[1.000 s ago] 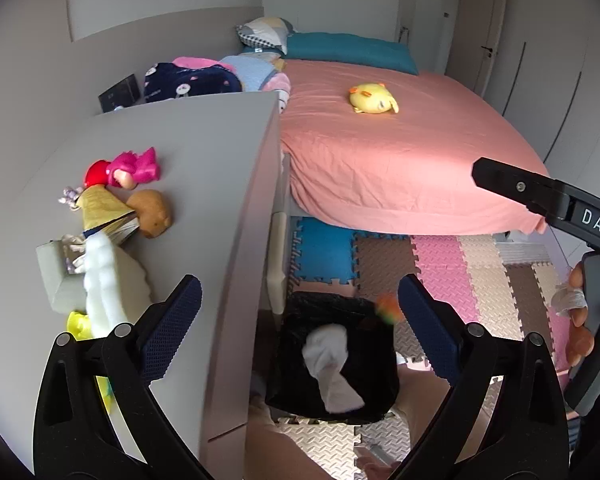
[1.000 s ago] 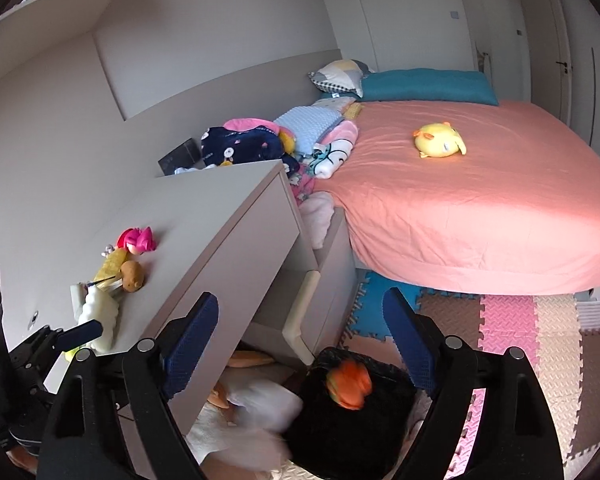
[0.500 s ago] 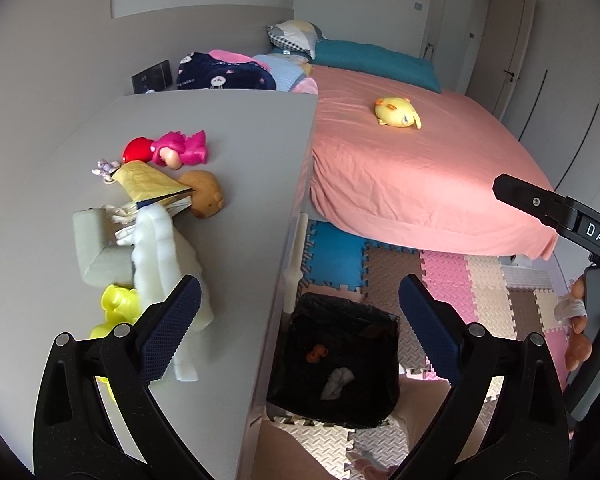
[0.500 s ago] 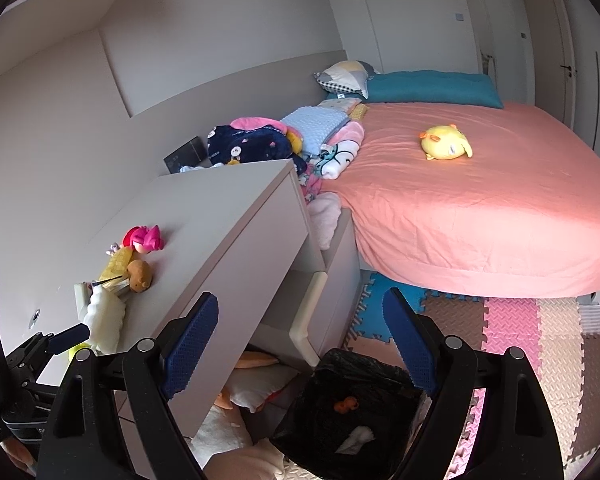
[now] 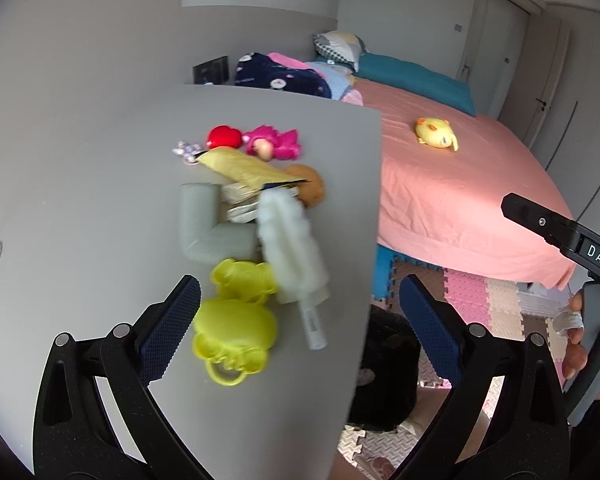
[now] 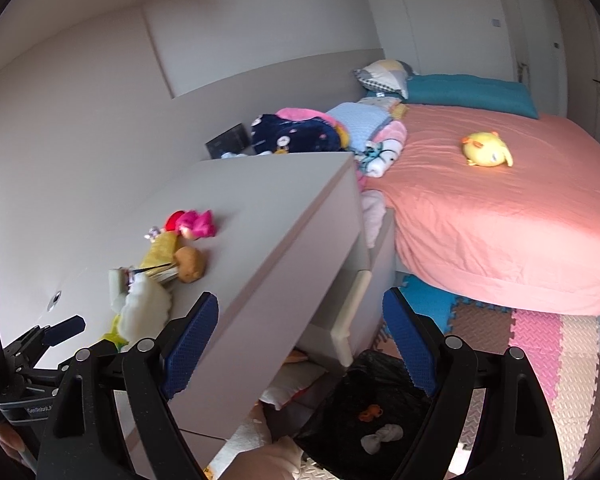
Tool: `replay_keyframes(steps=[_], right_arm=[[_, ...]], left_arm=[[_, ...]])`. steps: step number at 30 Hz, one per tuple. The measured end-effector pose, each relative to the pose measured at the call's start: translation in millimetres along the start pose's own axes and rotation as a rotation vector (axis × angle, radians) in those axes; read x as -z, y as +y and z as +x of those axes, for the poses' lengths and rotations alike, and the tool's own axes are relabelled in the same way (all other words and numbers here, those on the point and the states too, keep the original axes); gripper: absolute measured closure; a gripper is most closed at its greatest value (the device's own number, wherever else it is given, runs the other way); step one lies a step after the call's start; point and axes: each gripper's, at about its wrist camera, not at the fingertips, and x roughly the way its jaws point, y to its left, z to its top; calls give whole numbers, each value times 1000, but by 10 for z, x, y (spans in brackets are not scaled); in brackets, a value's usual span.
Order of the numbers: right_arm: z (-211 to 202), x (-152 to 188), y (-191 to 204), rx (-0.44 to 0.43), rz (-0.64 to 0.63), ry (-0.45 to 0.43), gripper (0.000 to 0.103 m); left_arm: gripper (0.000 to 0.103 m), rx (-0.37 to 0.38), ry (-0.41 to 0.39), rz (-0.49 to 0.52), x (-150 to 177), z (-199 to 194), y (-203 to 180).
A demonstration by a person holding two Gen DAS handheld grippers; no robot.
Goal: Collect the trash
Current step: 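Grasp the yellow-green plastic mold with the left gripper while the right grasps the white foam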
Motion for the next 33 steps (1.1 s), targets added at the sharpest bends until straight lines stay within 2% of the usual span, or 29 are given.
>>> replay_keyframes(steps=[12,18,20,22,25,29,33], right_arm=[[214,4,428,-64,-55,31,19],[333,20,626,-93,-75,51,19],[391,25,725,-106,-90,61,19],[435,35,802,-117,-103,68,19],[509,51,935,-132,-125,80,19],[609,97,1094,-152,-145,106,19],[725,137,1243,-168,-157,135,19]], left_arm=[[7,-97,46,-69,181,86,382],[9,-124,74,-36,208,247,365],[14,-134,83,-35,214,297,379],[23,-113,98,-56,210,337,418],[26,-108,98,-78,198,353,470],[44,-89,99,-99,203,355,539],[44,-97,96,-114,210,335,604]])
